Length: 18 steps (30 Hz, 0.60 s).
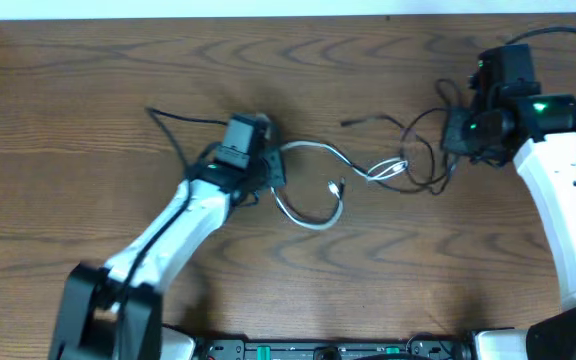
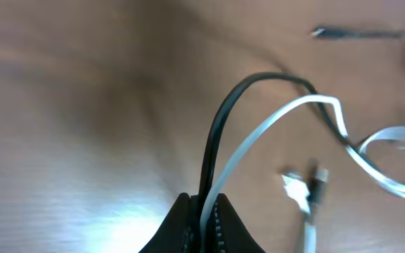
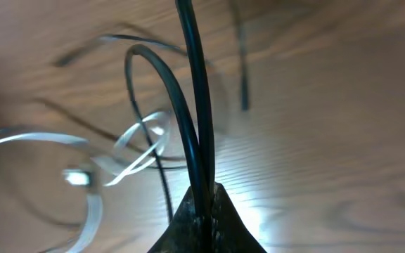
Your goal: Untangle cables
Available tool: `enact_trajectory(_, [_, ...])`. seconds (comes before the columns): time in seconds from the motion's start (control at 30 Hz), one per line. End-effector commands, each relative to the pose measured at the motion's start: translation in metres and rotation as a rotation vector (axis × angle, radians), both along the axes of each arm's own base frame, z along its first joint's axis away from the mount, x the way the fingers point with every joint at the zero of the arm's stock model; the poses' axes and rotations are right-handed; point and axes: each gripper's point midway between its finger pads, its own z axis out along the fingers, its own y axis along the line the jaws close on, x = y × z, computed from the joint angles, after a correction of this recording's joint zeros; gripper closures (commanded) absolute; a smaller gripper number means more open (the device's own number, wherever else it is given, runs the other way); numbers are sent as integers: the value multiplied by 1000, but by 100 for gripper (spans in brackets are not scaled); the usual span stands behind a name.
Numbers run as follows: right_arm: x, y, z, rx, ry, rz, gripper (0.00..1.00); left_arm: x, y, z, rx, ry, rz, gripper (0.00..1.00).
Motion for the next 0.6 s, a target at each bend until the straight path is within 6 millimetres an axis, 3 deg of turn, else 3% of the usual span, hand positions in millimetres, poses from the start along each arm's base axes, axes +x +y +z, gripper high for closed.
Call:
enact_trajectory(0.0, [1,-33,7,-75,-22,-119,99,11,28,60,13,-186,55,92])
enact_trajectory(0.07, [-1,-43,3,-84,-13,-145,99,11,42,93,-12,-275,92,93])
enact_trajectory(0.27, [-9,-63,-21,-94,27,-200,99,-4,78,167,-52,-482,181,92])
enact_trajectory(0.43, [-14,-57,-45,-20,55,-183,99,-19,96,200,-66,-582,227,93])
enact_trajectory(0.57, [-13,-45,-62,17,50,-90,99,-22,108,212,-46,-627,267,93])
